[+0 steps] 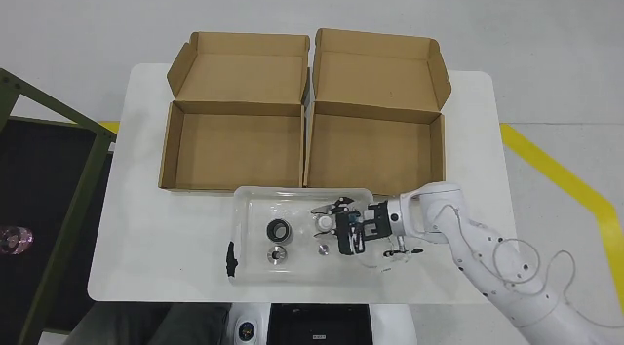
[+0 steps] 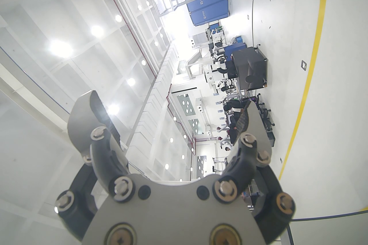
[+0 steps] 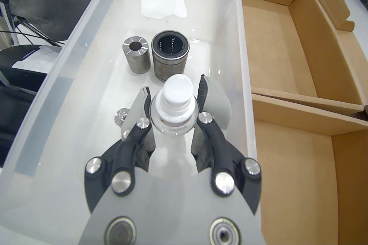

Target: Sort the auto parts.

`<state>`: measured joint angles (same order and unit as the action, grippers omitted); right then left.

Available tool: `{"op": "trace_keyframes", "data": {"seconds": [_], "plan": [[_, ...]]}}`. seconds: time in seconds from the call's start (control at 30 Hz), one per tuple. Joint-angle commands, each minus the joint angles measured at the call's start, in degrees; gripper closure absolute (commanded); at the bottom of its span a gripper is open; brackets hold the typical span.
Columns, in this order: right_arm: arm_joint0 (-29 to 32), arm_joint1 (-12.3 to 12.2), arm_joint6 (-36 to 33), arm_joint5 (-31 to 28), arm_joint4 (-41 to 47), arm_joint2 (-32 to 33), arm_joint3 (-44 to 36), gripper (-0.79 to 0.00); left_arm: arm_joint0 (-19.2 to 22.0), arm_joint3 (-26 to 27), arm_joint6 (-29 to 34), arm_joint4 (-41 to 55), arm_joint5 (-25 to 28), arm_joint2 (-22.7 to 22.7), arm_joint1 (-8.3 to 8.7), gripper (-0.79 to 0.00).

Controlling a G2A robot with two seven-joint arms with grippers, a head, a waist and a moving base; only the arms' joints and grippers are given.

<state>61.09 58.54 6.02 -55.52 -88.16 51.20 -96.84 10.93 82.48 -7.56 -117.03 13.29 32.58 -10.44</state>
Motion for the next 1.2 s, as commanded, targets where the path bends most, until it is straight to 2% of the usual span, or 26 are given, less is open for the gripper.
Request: {"op": "trace_keyframes", "data": {"seconds": [0.0, 0.47, 0.83, 1.17], "plan": [[0.44, -0.02, 1.02, 1.32, 0.74, 0.55, -0.49, 0.0, 0.0, 0.0, 0.0, 0.0, 0.0, 0.0, 0.0, -0.785], [4.26, -0.2, 7.3, 8.96, 5.75, 4.74, -3.77, 0.0, 0.0, 0.0, 0.0, 0.0, 0.0, 0.0, 0.0, -0.785], [5.85, 0.51, 13.13, 17.4, 10.92, 6.92, -1.61, 0.0, 0.0, 0.0, 0.0, 0.0, 0.0, 0.0, 0.0, -0.785], [4.73, 1.29, 14.99, 22.49, 11.86, 8.15, 0.03, 0.0, 0.0, 0.0, 0.0, 0.0, 0.0, 0.0, 0.0, -0.785]]}}
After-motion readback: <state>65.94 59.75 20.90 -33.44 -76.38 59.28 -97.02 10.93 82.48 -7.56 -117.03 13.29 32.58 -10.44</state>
